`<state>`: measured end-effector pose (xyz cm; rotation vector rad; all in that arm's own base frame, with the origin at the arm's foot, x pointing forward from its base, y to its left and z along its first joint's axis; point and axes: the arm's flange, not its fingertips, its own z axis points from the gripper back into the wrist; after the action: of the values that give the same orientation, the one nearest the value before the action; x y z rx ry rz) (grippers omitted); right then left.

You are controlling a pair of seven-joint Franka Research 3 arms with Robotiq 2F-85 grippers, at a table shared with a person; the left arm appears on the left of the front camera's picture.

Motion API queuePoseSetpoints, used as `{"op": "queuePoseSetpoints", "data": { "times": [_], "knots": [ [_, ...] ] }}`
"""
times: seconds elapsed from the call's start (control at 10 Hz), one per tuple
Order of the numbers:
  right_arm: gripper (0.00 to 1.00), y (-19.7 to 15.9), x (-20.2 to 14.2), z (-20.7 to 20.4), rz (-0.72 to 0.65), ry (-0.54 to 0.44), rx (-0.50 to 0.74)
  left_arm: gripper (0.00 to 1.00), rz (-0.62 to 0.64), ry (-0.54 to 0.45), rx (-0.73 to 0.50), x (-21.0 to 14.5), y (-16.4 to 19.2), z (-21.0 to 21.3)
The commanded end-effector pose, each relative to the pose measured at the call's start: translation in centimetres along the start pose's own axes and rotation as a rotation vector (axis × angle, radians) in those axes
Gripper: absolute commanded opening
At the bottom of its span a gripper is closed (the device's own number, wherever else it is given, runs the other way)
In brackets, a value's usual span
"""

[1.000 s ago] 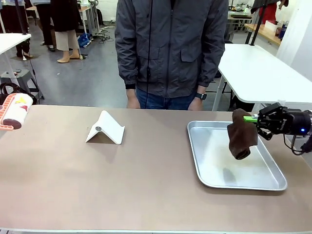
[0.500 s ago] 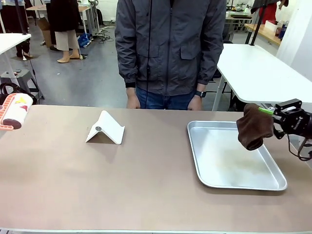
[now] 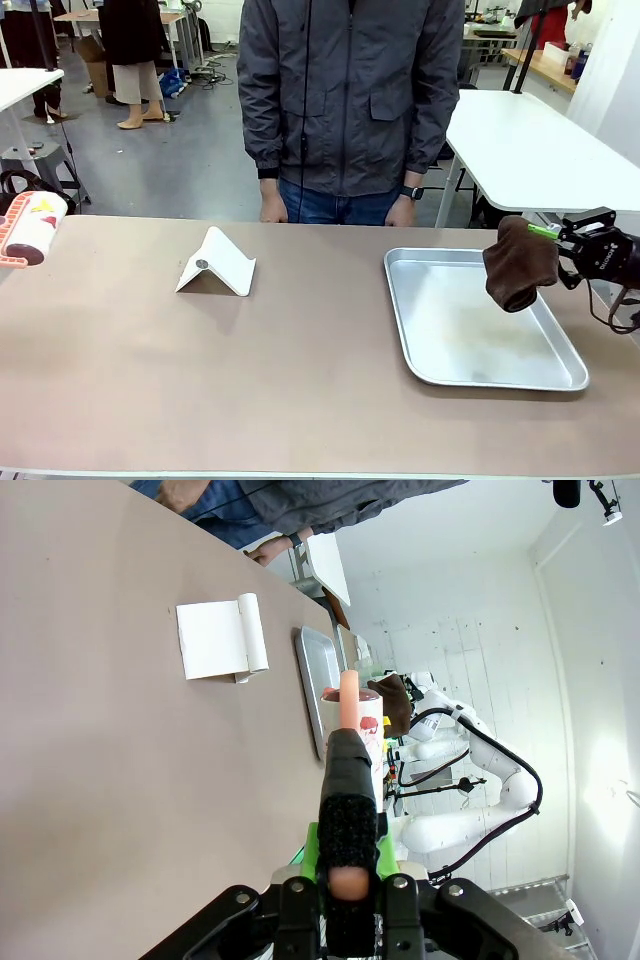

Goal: Clean the surface of the table.
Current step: Clean the area not pointed to by the person, then return the Lint Roller and towel to their original positions.

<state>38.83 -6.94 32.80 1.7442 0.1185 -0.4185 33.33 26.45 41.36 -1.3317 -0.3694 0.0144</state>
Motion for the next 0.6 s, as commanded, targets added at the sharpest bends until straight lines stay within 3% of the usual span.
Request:
{"op": "queuePoseSetpoints", "data": {
  "times": [0.0, 0.5],
  "knots": [
    [0.00, 0.52, 0.13, -0.16, 0.010, 0.005, -0.003, 0.22, 0.009, -0.004, 0.000, -0.17, -0.45, -0.11],
    [0.00, 0.52, 0.13, -0.16, 0.010, 0.005, -0.003, 0.22, 0.009, -0.004, 0.000, -0.17, -0.45, -0.11]
  ]
}}
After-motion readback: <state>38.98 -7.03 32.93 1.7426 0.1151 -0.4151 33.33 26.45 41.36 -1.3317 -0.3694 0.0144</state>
